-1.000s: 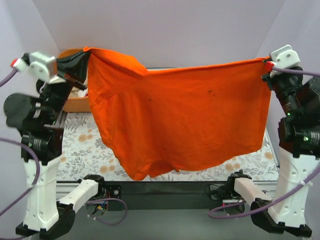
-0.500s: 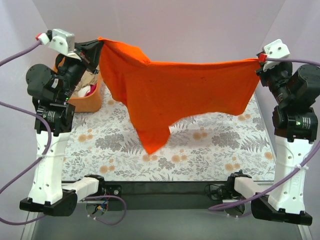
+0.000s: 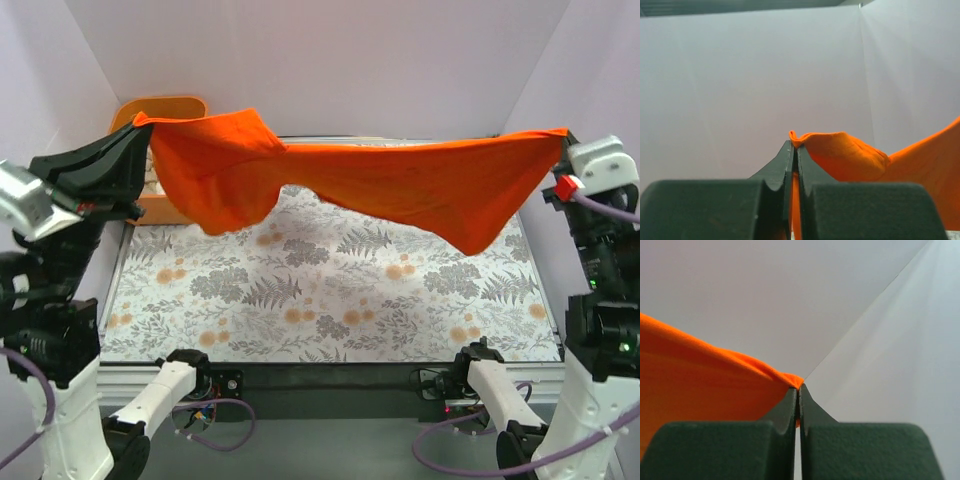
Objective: Fold and stack the t-shirts
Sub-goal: Flatten the tshirt out, then fold the tshirt
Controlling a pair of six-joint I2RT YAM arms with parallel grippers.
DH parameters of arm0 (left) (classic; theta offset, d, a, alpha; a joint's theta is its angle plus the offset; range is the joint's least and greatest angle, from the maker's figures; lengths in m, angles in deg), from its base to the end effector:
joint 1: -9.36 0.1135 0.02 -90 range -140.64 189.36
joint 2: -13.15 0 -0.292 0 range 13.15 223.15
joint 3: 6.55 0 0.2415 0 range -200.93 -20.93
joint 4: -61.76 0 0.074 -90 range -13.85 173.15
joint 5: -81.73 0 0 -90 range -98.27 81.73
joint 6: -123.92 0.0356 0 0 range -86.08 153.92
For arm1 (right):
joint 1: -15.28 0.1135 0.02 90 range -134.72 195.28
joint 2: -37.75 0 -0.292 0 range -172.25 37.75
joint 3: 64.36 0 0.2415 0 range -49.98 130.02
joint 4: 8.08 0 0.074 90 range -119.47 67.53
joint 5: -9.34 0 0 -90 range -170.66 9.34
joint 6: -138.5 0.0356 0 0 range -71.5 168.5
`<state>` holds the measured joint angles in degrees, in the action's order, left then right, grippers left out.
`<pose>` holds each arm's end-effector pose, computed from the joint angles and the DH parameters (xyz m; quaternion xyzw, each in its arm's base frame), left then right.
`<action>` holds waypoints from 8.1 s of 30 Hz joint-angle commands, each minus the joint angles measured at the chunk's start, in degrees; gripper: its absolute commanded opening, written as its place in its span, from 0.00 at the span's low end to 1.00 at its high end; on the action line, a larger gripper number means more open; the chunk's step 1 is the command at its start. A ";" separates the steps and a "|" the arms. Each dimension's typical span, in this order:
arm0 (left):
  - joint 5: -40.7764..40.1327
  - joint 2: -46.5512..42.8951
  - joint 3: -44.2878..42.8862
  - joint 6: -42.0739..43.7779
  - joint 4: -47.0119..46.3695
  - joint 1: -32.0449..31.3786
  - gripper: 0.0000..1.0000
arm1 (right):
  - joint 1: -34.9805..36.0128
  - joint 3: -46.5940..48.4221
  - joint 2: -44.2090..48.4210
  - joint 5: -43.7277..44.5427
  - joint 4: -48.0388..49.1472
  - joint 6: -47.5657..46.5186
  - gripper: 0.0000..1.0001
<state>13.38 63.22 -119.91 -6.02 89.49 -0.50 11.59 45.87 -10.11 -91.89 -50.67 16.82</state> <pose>0.0256 -0.0178 0.6154 0.0447 0.4772 -0.4457 0.7561 0.0389 0.0044 0.5808 -0.2161 0.5360 -0.1937 0.7927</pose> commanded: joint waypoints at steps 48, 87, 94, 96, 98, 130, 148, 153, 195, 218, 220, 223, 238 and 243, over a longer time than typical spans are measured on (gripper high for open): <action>0.50 66.65 11.18 6.19 -22.84 0.03 0.00 | -0.18 -19.93 -57.24 2.08 30.58 -4.09 0.01; 2.87 35.55 45.09 21.40 -6.66 -8.15 0.00 | -4.93 -23.43 -57.88 -4.51 23.72 -17.09 0.01; 0.50 35.10 41.95 20.26 -7.19 -7.36 0.00 | -5.11 -19.49 -58.40 -5.39 21.71 -15.69 0.01; 0.85 35.89 39.49 19.64 -6.32 -6.48 0.00 | -5.11 -16.41 -59.28 -5.48 20.12 -15.43 0.01; 1.11 35.72 37.11 19.90 -5.35 -6.22 0.00 | -5.11 -15.53 -59.11 -5.56 19.25 -15.69 0.01; 2.35 46.15 27.01 14.39 7.06 -4.11 0.52 | -7.39 6.24 -71.73 -12.51 -9.57 -10.77 0.47; 8.06 44.25 30.07 15.25 15.13 -3.84 0.56 | -7.13 -2.08 -68.95 -13.73 -17.41 -11.48 0.41; 8.94 43.98 30.43 15.25 15.31 -3.84 0.56 | -7.04 -0.84 -71.59 -15.40 -19.95 -11.38 0.35; 1.03 52.59 32.97 17.80 18.03 -7.97 0.50 | -8.36 -1.90 -72.46 -18.13 -25.49 -9.10 0.38; 0.68 49.17 28.85 16.13 18.47 -7.54 0.00 | -10.56 10.58 -73.43 -21.82 -29.10 -11.30 0.01; 0.76 48.73 28.05 15.86 18.39 -7.10 0.00 | -10.91 12.68 -73.70 -22.09 -29.01 -11.12 0.01; 0.06 47.76 25.69 15.51 17.25 -6.04 0.00 | -11.08 17.32 -74.40 -22.26 -28.92 -10.77 0.01; 1.20 42.13 25.76 20.26 19.27 -5.16 0.00 | -10.99 12.69 -73.34 -19.45 -28.39 -22.55 0.01; 0.32 45.90 24.19 19.20 17.33 -5.16 0.00 | -10.91 17.60 -78.34 -20.50 -28.92 -16.75 0.01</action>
<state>14.56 108.15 -95.08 12.93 108.07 -5.75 0.99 59.47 -86.43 -111.19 -79.59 -2.24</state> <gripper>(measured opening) 0.020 0.021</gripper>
